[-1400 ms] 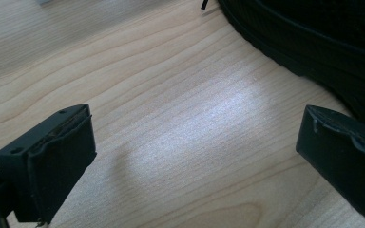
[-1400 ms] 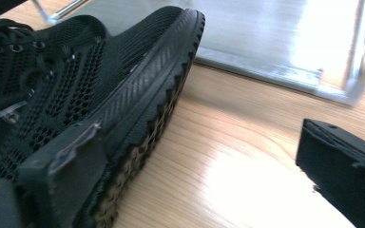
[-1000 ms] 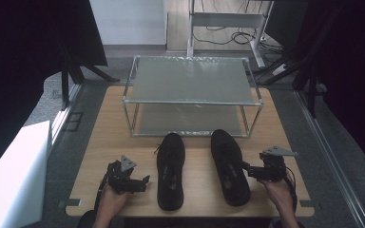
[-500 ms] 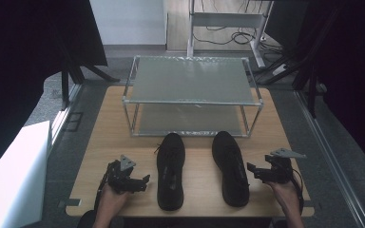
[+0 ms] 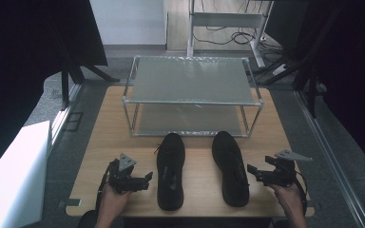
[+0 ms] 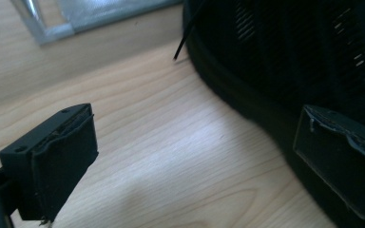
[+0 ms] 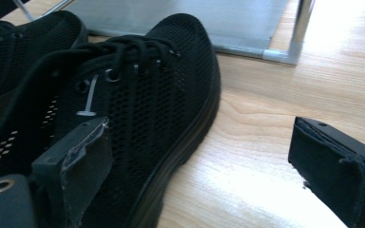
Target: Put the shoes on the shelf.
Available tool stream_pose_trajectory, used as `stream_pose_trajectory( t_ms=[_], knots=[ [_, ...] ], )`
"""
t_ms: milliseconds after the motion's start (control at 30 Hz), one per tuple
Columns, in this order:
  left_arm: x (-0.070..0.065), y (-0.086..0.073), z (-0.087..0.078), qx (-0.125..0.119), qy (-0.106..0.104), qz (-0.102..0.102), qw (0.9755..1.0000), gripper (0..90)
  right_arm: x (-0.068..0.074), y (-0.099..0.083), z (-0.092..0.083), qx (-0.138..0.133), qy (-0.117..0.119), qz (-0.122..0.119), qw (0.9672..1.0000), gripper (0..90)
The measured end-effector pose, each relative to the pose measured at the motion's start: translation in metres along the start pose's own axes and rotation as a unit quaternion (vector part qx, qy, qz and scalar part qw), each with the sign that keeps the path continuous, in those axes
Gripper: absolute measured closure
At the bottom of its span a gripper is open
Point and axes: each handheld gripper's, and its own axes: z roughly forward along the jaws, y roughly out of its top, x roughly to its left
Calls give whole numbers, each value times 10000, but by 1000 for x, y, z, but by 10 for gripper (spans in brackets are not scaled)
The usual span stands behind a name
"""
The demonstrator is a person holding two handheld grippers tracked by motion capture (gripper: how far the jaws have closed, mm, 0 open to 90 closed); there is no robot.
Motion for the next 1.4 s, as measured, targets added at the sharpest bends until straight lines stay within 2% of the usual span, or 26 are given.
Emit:
stream_pose_trajectory(
  t_ms=[67,100,200,300,367,467,533,600,700,733,767,867,933,967,1000,1033,1100,1133,1200,1233,1300,1333,1400],
  knots=[
    [-2,2,-2,-109,-70,-39,9999,5,2,0,-2,-66,46,36,10000,63],
    [-4,5,-2,-187,-170,-74,9997,4,4,0,-3,-135,147,104,9997,60],
    [-7,8,-2,-241,-221,-104,9994,4,6,0,-3,-186,222,158,9995,60],
    [-11,14,-2,-311,-365,-149,9987,0,12,0,5,-129,385,187,9990,63],
    [-15,18,-2,-391,-468,-166,9980,0,14,0,6,-106,414,152,9990,64],
    [-21,24,1,-446,-626,-129,9970,1,20,0,16,-40,529,131,9985,64],
    [-26,26,5,-430,-716,-85,9965,0,23,0,25,44,592,110,9982,65],
    [-31,28,10,-360,-760,-9,9965,0,23,0,27,66,592,105,9982,68],
    [-37,29,19,-226,-716,90,9971,0,24,1,33,147,580,92,9982,79],
    [-39,29,26,-142,-738,81,9971,0,24,1,36,186,588,81,9981,81],
    [-39,29,26,-142,-738,81,9971,0,24,1,36,186,588,81,9981,81],
    [-43,30,37,51,-640,173,9978,0,24,2,44,291,598,74,9978,98],
    [-45,30,44,158,-558,222,9981,0,27,2,54,414,449,-68,9981,140],
    [-44,30,46,187,-553,223,9980,0,27,2,54,414,449,-68,9981,140],
    [-44,30,49,192,-557,200,9981,0,28,1,56,453,369,-162,9982,140],
    [-44,30,52,237,-528,216,9981,0,31,-1,61,504,192,-345,9979,144],
    [-42,30,57,273,-507,174,9982,0,31,-2,65,485,115,-274,9984,167],
    [-42,30,61,334,-511,146,9980,0,33,-2,65,472,-41,-329,9983,223],
    [-42,30,63,394,-514,124,9978,0,34,-2,65,465,-121,-359,9982,245],
    [-42,31,66,493,-454,116,9977,0,37,-2,65,468,-340,-426,9974,305],
    [-43,31,66,500,-494,85,9975,21,37,-2,65,451,-410,-467,9970,334],
    [-44,31,64,459,-500,71,9977,81,38,-2,65,435,-510,-471,9966,371],
    [-48,32,62,462,-288,191,9983,215,39,-2,64,384,-720,-476,9955,485]
  ],
)
